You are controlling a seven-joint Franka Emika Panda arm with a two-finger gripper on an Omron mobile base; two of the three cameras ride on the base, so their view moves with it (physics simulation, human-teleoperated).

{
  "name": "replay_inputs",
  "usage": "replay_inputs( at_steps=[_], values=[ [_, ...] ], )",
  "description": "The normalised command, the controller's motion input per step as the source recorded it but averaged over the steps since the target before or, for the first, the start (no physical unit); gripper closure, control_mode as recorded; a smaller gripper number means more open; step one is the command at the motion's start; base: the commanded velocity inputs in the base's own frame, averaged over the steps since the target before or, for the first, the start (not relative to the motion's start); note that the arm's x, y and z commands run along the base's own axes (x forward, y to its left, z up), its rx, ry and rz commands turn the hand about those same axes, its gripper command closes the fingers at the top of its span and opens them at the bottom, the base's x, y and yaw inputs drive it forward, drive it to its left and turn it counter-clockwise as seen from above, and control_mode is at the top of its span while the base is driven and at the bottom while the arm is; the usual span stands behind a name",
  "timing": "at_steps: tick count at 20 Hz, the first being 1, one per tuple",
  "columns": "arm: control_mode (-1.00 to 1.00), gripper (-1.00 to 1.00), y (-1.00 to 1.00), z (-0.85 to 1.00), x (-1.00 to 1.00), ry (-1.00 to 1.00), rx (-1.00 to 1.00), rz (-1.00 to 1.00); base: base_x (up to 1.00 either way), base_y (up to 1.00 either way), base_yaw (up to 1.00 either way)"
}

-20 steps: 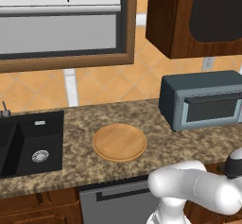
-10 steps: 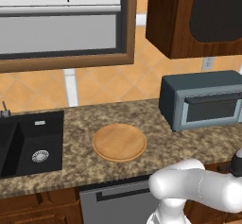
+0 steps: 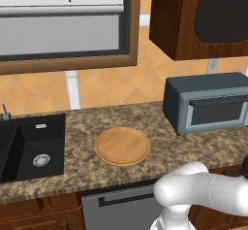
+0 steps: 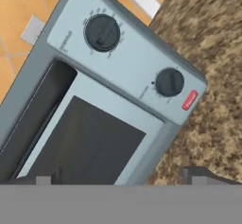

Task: Pick up the kebab skewer and baguette bread, and place them inside the toaster oven. Close the toaster oven door and start by setting the timer.

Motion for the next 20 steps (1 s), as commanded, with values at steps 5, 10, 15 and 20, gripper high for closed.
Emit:
replay_inputs(
  at_steps=[5, 10, 15, 20],
  values=[
    [-1.0, -1.0, -0.04, -0.04, 0.0, -0.04, 0.11, 0.0, 0.0, 0.0, 0.0],
    [-1.0, -1.0, -0.04, -0.18, 0.04, -0.1, 0.07, 0.0, 0.0, 0.0, 0.0],
    [-1.0, -1.0, -0.03, -0.15, 0.15, -0.13, 0.02, 0.0, 0.0, 0.0, 0.0],
    [-1.0, -1.0, -0.15, 0.0, 0.23, -0.07, -0.01, -0.11, 0.0, 0.0, 0.0]
  ],
)
